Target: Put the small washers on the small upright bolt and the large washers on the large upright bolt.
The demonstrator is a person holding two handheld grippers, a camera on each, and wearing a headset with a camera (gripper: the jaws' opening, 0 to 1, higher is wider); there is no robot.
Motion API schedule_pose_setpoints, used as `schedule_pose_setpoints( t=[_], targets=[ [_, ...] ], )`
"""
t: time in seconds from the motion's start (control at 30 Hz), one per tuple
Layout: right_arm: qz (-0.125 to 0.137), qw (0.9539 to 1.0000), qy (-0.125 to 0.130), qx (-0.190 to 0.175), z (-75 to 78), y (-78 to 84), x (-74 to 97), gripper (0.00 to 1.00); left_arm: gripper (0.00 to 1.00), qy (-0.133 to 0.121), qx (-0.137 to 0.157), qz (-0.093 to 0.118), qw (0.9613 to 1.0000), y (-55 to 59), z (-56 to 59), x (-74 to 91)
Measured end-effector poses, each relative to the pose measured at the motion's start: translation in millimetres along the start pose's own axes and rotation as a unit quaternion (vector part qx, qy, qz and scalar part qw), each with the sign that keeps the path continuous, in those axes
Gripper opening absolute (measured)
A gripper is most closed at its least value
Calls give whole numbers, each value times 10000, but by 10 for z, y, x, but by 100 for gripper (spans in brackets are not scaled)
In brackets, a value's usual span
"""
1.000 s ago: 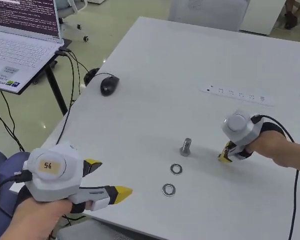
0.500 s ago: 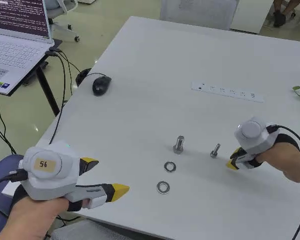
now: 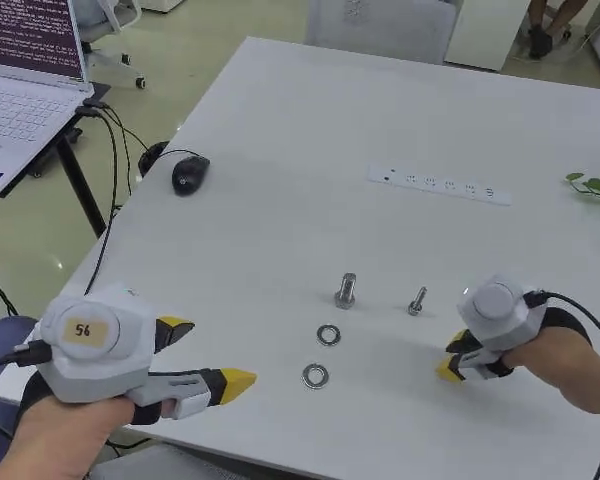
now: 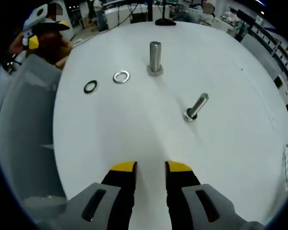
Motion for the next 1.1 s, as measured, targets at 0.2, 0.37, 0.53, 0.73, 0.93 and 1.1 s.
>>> schedule_pose_setpoints(
  t=[0.2,0.37,0.53,0.73,0.93,1.1],
  targets=[
    [178,9998,-70,106,-135,-196,-141,26,64,-9,14,32,10000,3,9,2],
    [327,9990,-190,217,-282,-375,-290,26,64,6,21,40,10000,10,40,8],
    [359,9985,-277,292,-356,-499,-410,26,64,-10,32,55,10000,17,37,23],
    [425,9982,-362,218,-383,-644,-531,25,64,-47,58,79,9999,31,20,59],
    [453,9975,-447,297,-432,-835,-691,25,64,-54,62,115,9999,21,44,70],
    [385,9966,-486,546,-460,-971,-766,26,64,-74,73,125,9999,33,39,93]
  ],
)
Point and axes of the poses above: the centre of the closed fingertips' face, and the gripper's own axes: x roughly backward along the fingers, z roughly to its right, y roughly out of its underside, the point moved 9 cm from there along x, roughly backward along the fingers, and after that the axes turned 10 degrees about z, right-handed, at the moved point
